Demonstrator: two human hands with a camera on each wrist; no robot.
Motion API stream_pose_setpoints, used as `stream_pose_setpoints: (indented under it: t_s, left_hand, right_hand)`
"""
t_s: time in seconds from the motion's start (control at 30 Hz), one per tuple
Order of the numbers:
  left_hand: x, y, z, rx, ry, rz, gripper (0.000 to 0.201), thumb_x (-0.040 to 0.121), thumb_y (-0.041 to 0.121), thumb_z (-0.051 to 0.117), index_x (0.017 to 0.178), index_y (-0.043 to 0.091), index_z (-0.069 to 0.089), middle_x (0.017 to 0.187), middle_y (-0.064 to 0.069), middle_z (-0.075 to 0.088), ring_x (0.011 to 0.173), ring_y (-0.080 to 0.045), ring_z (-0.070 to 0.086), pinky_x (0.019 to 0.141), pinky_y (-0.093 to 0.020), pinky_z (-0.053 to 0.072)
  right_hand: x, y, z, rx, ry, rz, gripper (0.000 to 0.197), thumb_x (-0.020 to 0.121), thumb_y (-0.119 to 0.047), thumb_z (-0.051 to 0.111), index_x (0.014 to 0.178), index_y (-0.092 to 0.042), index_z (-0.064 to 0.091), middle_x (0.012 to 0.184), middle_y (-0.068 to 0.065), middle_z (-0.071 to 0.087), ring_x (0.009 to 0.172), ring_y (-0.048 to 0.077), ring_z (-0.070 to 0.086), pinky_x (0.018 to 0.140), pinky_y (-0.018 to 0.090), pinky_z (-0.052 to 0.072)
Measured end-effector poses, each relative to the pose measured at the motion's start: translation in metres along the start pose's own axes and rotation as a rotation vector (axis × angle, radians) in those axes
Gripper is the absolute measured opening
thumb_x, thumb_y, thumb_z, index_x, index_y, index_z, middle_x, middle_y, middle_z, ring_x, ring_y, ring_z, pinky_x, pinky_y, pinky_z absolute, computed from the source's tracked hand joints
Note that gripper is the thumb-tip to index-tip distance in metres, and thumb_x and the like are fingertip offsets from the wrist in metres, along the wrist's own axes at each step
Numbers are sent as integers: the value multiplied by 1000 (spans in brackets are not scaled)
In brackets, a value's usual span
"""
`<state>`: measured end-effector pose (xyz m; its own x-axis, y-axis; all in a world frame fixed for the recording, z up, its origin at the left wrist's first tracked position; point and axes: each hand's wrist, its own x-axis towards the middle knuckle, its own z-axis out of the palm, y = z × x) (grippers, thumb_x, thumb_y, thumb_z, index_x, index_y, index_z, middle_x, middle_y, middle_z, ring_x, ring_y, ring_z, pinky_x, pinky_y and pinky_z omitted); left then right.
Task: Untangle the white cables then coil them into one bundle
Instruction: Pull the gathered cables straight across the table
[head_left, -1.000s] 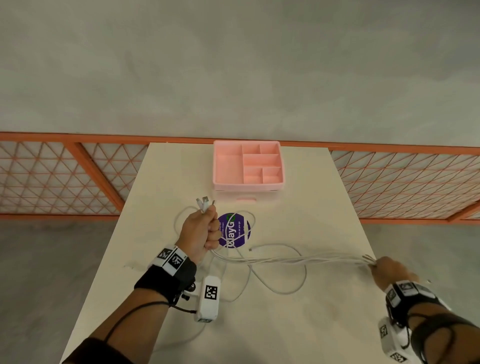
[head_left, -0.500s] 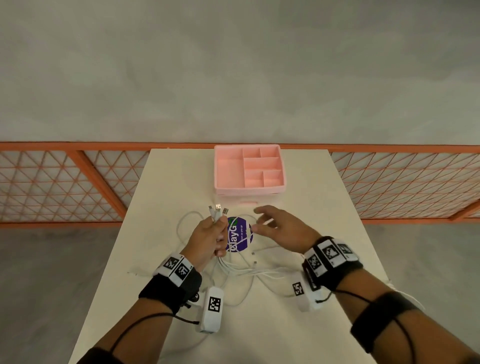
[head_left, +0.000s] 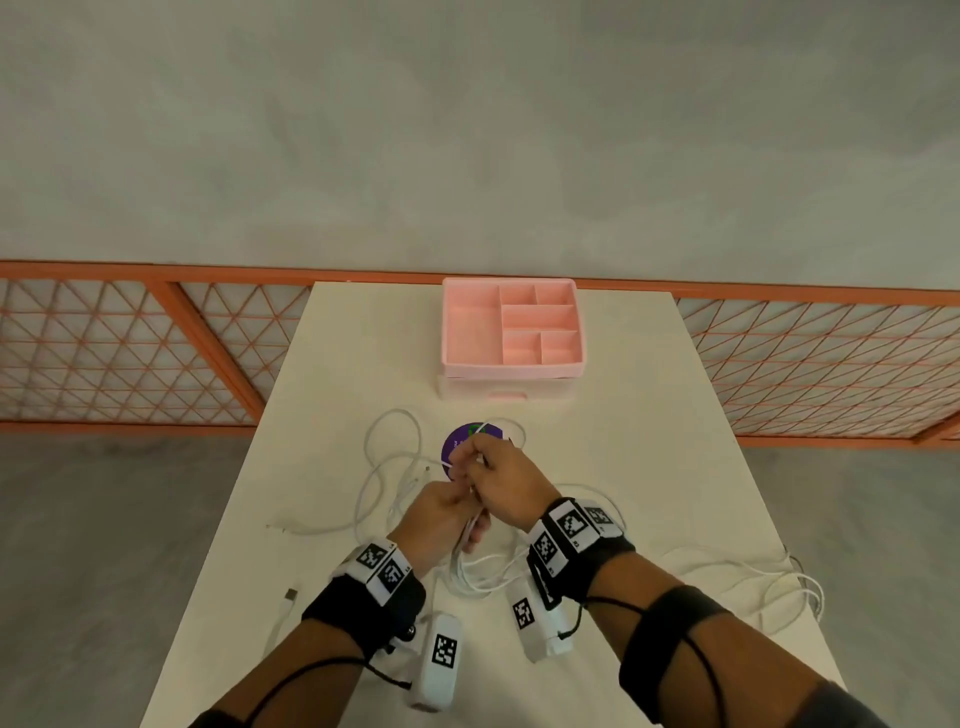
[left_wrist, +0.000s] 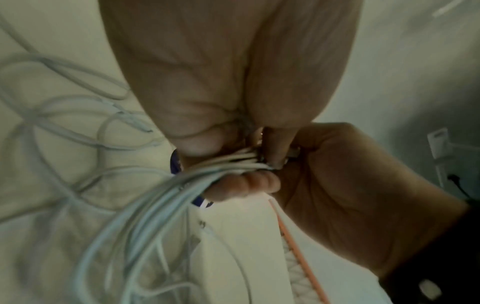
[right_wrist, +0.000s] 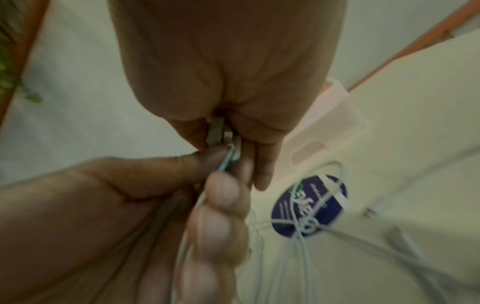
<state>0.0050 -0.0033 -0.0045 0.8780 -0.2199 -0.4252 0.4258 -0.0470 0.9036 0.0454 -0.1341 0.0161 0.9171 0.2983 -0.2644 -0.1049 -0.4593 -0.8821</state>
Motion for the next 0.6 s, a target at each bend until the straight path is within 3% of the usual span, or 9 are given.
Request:
stream_pose_setpoints:
  t_s: [0.07, 0.13, 0.23, 0.3, 0.37, 0.47, 0.6]
  left_hand:
    - [-3, -12, 4, -1, -33, -68, 36, 106, 19, 44, 74, 8, 54, 56, -4, 51, 46, -19, 47, 48, -28, 39]
    - [-4, -20, 3, -71, 55, -134, 33, 106, 24, 42, 76, 11, 49, 52, 1, 42, 40, -15, 39, 47, -27, 36]
    - [-1, -24, -7, -190, 239, -183, 33, 106, 26, 41, 76, 14, 45, 48, 4, 35, 38, -11, 29, 41, -20, 29]
    - [0, -21, -13, -250, 298, -177, 34, 107, 28, 39, 76, 15, 44, 48, 5, 34, 38, -11, 27, 42, -19, 27]
    - [-1, -16, -15, -295, 329, -166, 34, 107, 28, 38, 76, 15, 44, 48, 5, 34, 37, -10, 27, 42, -20, 27]
    - [-3, -7, -12, -313, 312, -143, 34, 106, 28, 39, 75, 15, 45, 49, 4, 33, 37, -10, 27, 42, -19, 26]
    - [-4, 0, -10, -284, 254, -102, 34, 102, 33, 51, 73, 17, 40, 54, 3, 30, 42, -12, 24, 43, -21, 23]
  right_hand:
    - [-5, 10, 6, 114, -49, 55, 16, 98, -17, 46, 102, -23, 60, 100, 1, 68, 80, 13, 63, 66, 22, 45]
    - [-9, 21, 5, 140, -20, 84, 10, 99, -30, 51, 101, -24, 58, 97, 1, 65, 81, 17, 62, 68, 24, 49]
    - [-11, 50, -6, -122, 100, 201, 32, 95, -46, 52, 87, -16, 58, 87, 3, 65, 82, 25, 63, 73, 37, 53]
    - [-13, 71, -10, -401, 42, 342, 28, 92, -40, 58, 87, -12, 59, 91, 6, 66, 87, 26, 62, 71, 30, 44]
    - [-18, 87, -4, -530, -37, 453, 33, 86, -36, 63, 106, -9, 62, 110, 10, 67, 101, 27, 63, 74, 27, 43]
    - [-23, 92, 9, -615, -48, 476, 41, 87, -32, 63, 120, -8, 55, 123, 10, 60, 113, 28, 59, 83, 29, 45]
    - [-20, 96, 8, -588, 27, 514, 30, 86, -18, 56, 115, -8, 58, 120, 11, 63, 109, 28, 61, 82, 29, 47]
